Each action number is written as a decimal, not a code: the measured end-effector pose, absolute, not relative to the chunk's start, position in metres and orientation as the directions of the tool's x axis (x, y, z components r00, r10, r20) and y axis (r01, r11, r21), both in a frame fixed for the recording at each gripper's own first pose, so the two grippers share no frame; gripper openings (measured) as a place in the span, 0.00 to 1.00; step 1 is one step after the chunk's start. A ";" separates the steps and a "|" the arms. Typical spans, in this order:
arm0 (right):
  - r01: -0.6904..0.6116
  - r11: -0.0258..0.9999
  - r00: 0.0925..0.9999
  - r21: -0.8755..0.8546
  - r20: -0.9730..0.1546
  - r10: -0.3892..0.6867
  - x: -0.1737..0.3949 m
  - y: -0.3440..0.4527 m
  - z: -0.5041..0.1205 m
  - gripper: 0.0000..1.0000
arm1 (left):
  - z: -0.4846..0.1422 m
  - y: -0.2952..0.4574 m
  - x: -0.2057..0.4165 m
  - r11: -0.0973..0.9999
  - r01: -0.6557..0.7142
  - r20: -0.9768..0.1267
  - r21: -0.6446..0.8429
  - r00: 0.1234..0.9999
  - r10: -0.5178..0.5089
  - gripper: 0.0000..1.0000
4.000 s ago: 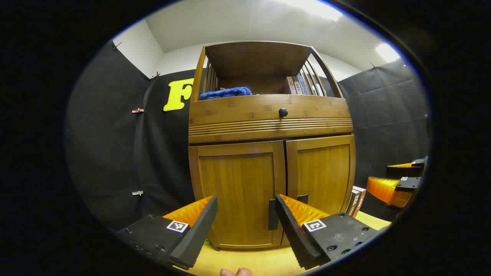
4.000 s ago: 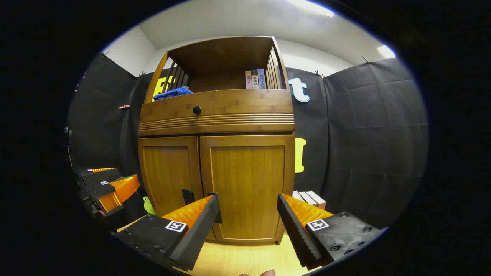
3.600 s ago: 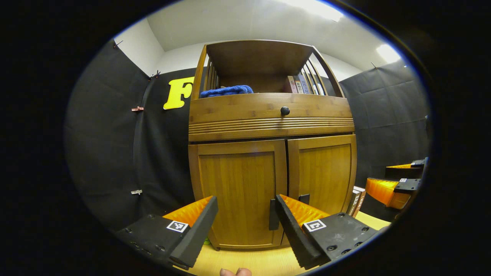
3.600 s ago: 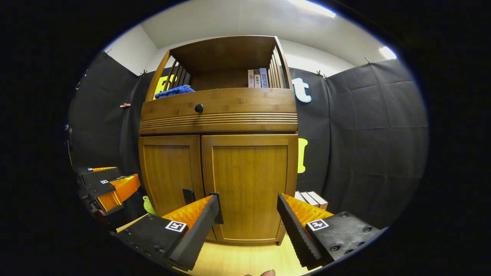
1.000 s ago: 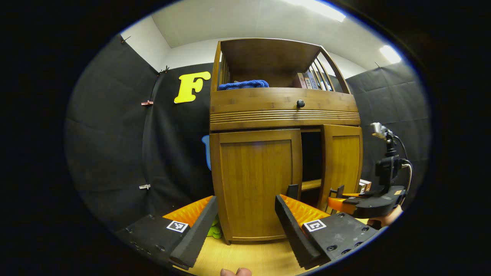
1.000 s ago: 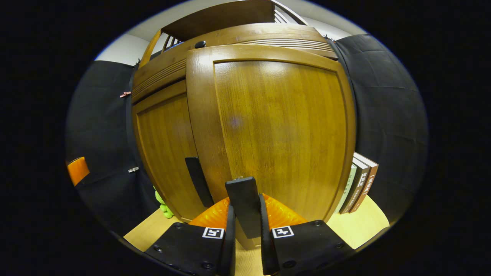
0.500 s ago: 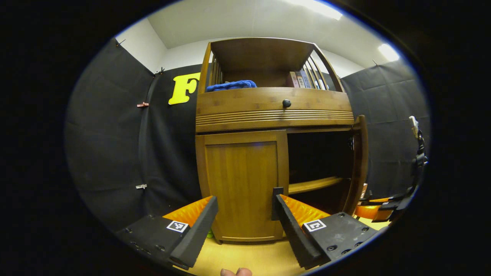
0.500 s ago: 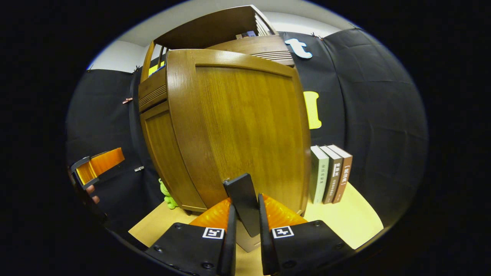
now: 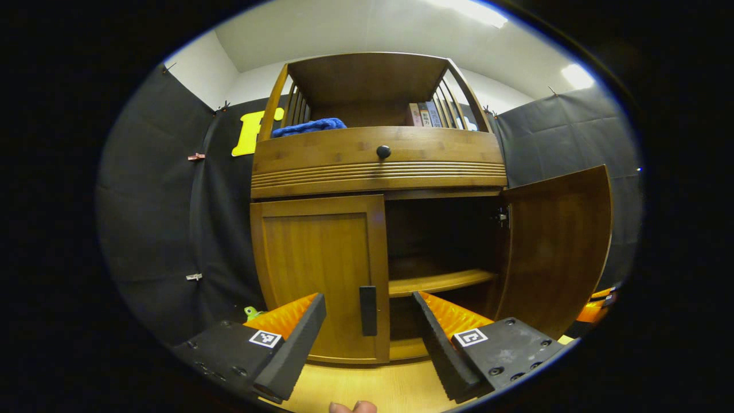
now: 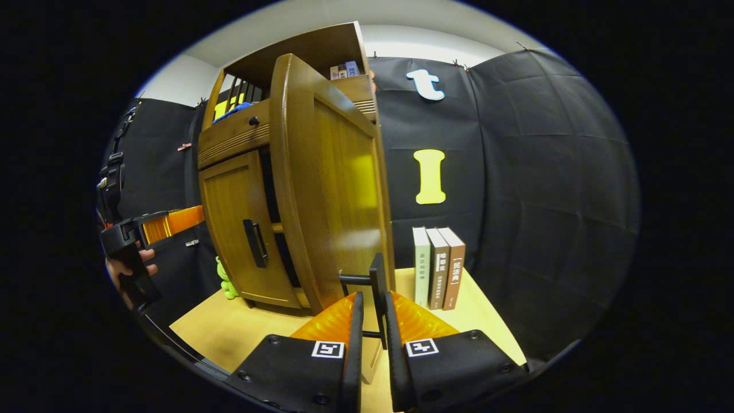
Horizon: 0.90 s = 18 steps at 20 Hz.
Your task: Open the right door of the double-door shoe cabinet with the right hand, and open the left door with the left hand.
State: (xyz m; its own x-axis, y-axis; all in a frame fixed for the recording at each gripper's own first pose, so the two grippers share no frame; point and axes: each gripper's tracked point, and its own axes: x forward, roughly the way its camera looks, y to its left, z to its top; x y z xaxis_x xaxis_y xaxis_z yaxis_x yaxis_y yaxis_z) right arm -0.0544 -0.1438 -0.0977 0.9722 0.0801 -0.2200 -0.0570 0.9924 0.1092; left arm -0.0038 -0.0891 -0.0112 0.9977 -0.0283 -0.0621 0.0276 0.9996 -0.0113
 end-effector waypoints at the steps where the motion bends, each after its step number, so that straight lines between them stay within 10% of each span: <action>1: -0.060 0.991 0.972 0.122 -0.220 0.086 -0.055 -0.150 -0.097 0.24 | -0.012 -0.095 -0.002 0.999 0.035 -0.062 -0.011 0.997 -0.035 0.94; 11: -0.042 0.994 0.979 0.105 -0.195 0.062 -0.058 -0.212 -0.082 0.14 | -0.013 -0.136 0.011 0.998 0.059 -0.073 -0.028 0.996 -0.061 0.94; 12: -0.049 0.994 0.978 0.093 -0.198 0.066 -0.061 -0.211 -0.081 0.34 | -0.013 -0.138 0.013 0.998 0.061 -0.072 -0.028 0.995 -0.063 0.94; 14: -0.043 0.996 0.978 0.076 -0.199 0.058 -0.071 -0.214 -0.078 0.25 | -0.018 -0.141 0.018 0.997 0.073 -0.072 -0.027 0.995 -0.075 0.94; 18: 0.041 0.999 0.989 0.009 -0.144 -0.039 -0.087 -0.241 -0.059 0.78 | -0.032 -0.132 0.035 0.998 0.058 -0.065 -0.026 0.996 -0.060 0.94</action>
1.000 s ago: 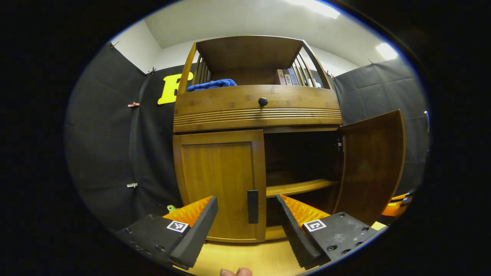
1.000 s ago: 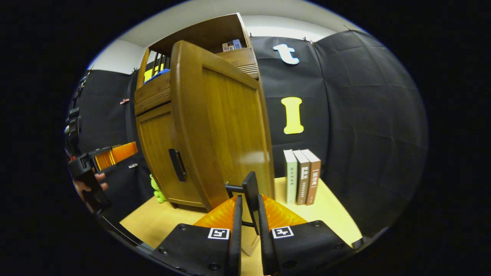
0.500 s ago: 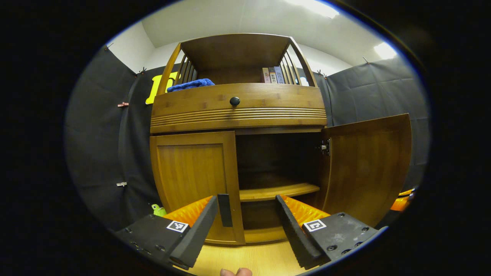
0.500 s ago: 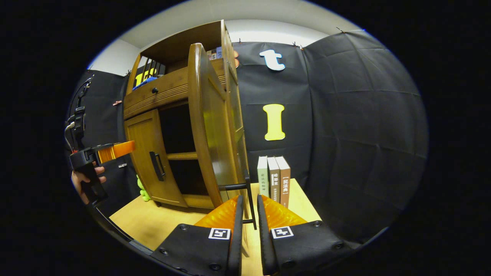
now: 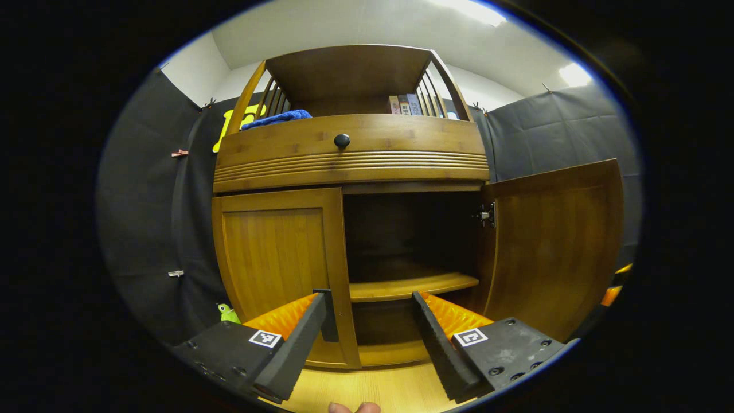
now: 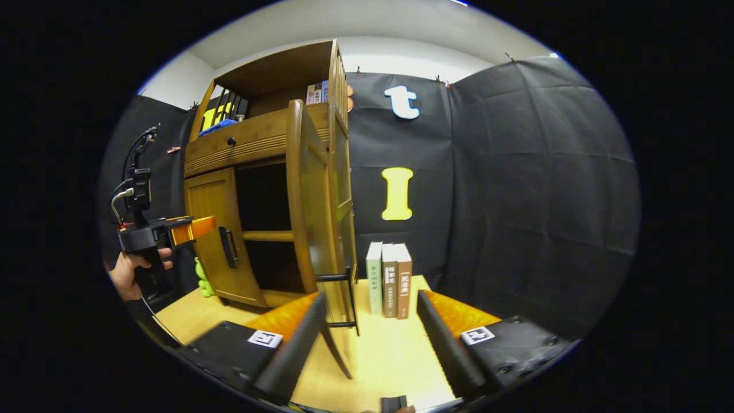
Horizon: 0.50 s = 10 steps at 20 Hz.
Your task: Open the right door of the double-door shoe cabinet with the right hand, and open the left door with the left hand.
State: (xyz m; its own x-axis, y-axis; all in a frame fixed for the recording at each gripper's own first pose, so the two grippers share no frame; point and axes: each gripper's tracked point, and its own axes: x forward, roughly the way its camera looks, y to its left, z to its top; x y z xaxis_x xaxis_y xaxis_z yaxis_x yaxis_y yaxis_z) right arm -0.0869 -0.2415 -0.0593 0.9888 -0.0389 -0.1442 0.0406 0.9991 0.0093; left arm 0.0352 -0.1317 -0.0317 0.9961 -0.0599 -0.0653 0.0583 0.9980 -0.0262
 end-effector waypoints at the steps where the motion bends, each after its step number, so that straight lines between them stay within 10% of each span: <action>1: 0.059 0.998 0.988 0.007 -0.143 -0.058 -0.093 -0.244 -0.062 0.92 | -0.038 -0.128 0.043 0.998 0.050 -0.065 -0.026 0.997 -0.052 0.94; 10: 0.168 0.984 0.980 0.057 -0.116 -0.161 -0.107 -0.255 -0.053 0.98 | -0.130 -0.079 0.126 0.998 -0.061 -0.185 0.017 0.981 0.063 0.85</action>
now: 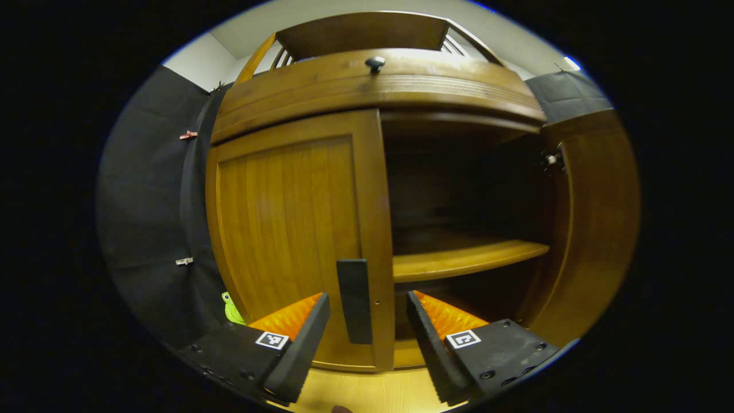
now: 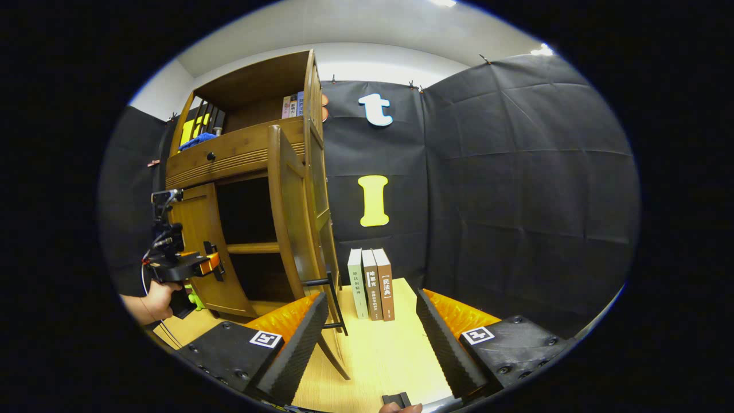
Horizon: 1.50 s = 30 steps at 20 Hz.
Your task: Open the right door of the double-door shoe cabinet with the right hand, and open the left door with the left hand.
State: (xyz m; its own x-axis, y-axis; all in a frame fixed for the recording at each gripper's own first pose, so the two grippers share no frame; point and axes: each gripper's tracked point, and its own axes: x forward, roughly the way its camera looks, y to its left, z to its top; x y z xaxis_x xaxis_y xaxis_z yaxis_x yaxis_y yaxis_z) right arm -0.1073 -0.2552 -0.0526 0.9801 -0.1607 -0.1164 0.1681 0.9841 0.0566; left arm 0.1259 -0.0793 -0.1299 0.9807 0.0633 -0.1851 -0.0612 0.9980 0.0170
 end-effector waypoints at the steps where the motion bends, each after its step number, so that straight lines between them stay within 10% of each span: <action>1: 0.180 0.983 0.978 0.043 -0.114 -0.174 -0.109 -0.257 -0.051 0.98 | -0.136 -0.077 0.133 0.998 -0.059 -0.189 0.022 0.980 0.062 0.82; 12: 0.241 0.969 0.966 0.047 -0.110 -0.235 -0.125 -0.254 -0.046 0.95 | -0.151 -0.070 0.161 0.998 -0.058 -0.206 -0.033 0.977 0.050 0.34; 30: 0.107 0.993 0.994 0.050 -0.031 -0.106 -0.128 -0.131 -0.028 0.92 | -0.140 -0.013 0.028 0.999 0.033 -0.198 -0.010 0.980 -0.035 0.28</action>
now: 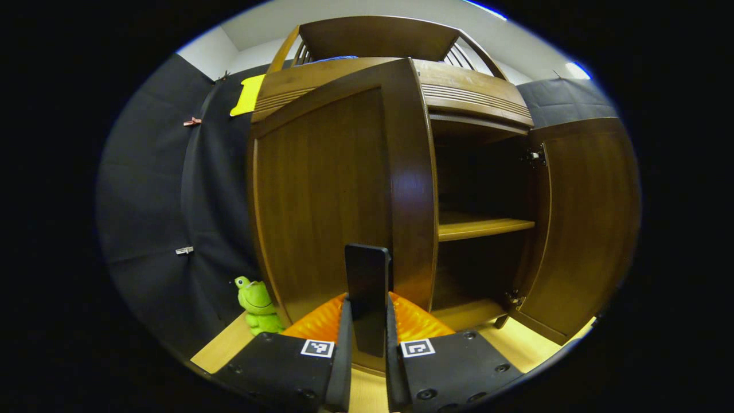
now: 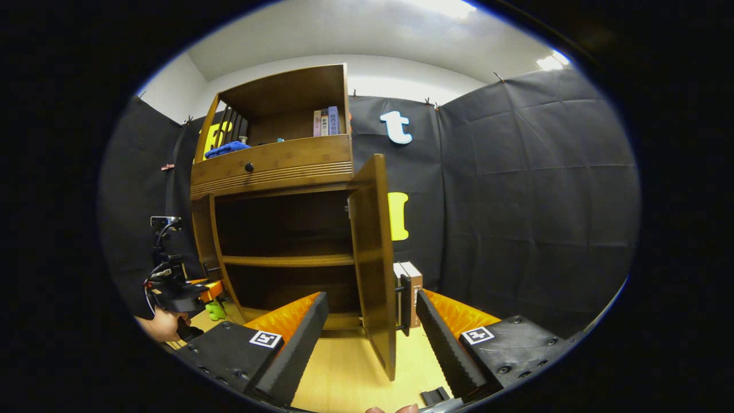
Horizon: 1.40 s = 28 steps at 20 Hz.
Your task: Open the right door of the double-door shoe cabinet with the right hand, and open the left door with the left hand.
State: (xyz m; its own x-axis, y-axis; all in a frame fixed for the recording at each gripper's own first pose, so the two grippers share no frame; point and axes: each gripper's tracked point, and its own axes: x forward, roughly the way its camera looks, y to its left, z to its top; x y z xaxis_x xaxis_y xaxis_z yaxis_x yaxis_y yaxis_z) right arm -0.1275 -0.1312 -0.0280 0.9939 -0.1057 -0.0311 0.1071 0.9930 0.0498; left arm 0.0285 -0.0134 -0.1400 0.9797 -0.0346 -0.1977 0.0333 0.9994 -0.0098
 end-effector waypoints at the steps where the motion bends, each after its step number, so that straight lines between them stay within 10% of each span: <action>1: 0.100 0.994 0.995 0.051 -0.031 -0.098 -0.126 -0.124 -0.028 0.98 | -0.142 -0.006 0.018 0.999 0.034 -0.197 -0.006 0.980 -0.034 0.28; 28: 0.079 0.997 0.995 0.027 -0.058 -0.077 -0.097 -0.050 -0.039 0.98 | -0.145 0.176 -0.061 0.997 0.024 -0.194 -0.074 0.980 -0.038 0.13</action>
